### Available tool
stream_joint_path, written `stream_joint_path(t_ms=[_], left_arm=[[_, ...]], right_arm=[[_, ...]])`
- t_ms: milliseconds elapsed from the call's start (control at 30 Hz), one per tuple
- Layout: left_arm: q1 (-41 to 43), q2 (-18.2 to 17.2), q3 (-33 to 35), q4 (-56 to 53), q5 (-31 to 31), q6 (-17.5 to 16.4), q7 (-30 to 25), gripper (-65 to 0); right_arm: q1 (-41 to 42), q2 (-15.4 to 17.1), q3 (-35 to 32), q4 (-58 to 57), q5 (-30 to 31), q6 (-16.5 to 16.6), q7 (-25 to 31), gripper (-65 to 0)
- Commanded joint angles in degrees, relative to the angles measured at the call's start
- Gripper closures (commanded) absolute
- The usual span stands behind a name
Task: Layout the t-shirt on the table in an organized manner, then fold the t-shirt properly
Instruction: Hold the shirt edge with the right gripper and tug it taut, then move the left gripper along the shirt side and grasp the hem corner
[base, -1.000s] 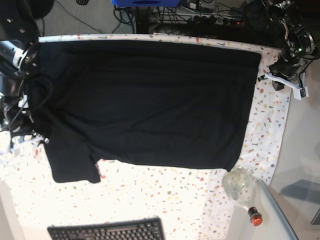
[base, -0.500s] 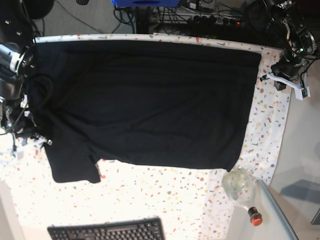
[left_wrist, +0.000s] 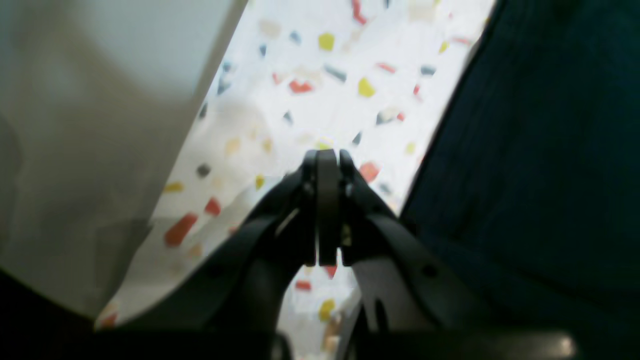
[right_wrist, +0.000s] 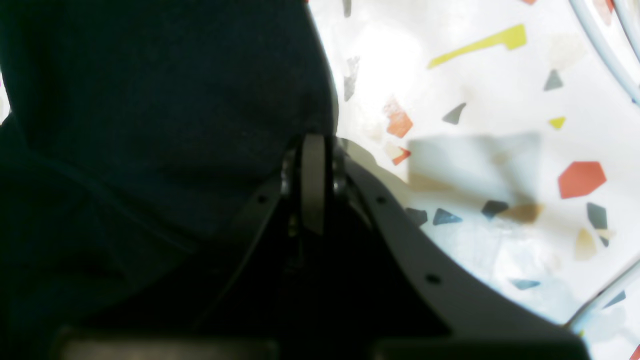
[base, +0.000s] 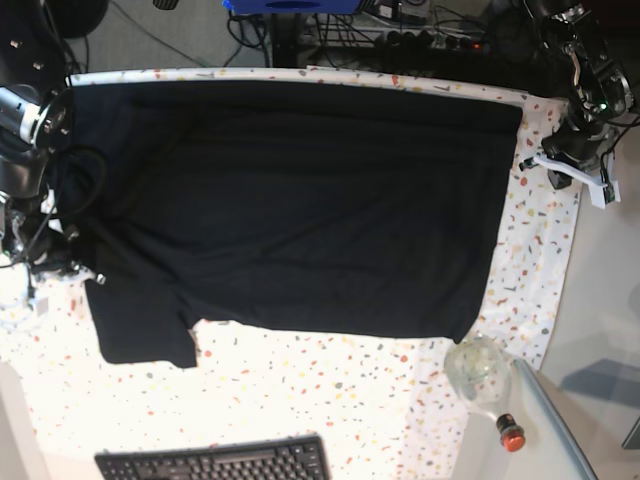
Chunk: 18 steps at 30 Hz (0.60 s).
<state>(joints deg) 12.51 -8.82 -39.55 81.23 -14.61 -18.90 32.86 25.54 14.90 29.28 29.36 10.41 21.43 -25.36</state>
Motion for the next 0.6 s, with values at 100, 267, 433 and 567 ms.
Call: stream_joint_path(t_ms=[100,267,433,567], left_arm=[[-1.7,-4.9,5.2,-0.5,-0.4,0.1,-0.9,0.0],[-6.6,-7.0,7.2,-6.5,-0.4,0.1,-0.9,0.0],[-13.9,-8.1,7.4,-14.5,-0.5,0.1,-0.9,-4.3],[-19.9,-7.6,7.6,-18.2,-0.5,0.1,-1.0,-26.8]], right_arm=[[0.1,0.5,-0.3,9.2,0.4,0.2,-0.6,0.0],[-2.0,0.3,-0.3,20.4,0.4,0.2,-6.9,0.0],[-4.0,-0.7,-0.3,25.7,0.4,0.2,-8.8,0.0],[-5.1,-1.1,-0.3,27.5,0.4,0.3,-8.8,0.0]])
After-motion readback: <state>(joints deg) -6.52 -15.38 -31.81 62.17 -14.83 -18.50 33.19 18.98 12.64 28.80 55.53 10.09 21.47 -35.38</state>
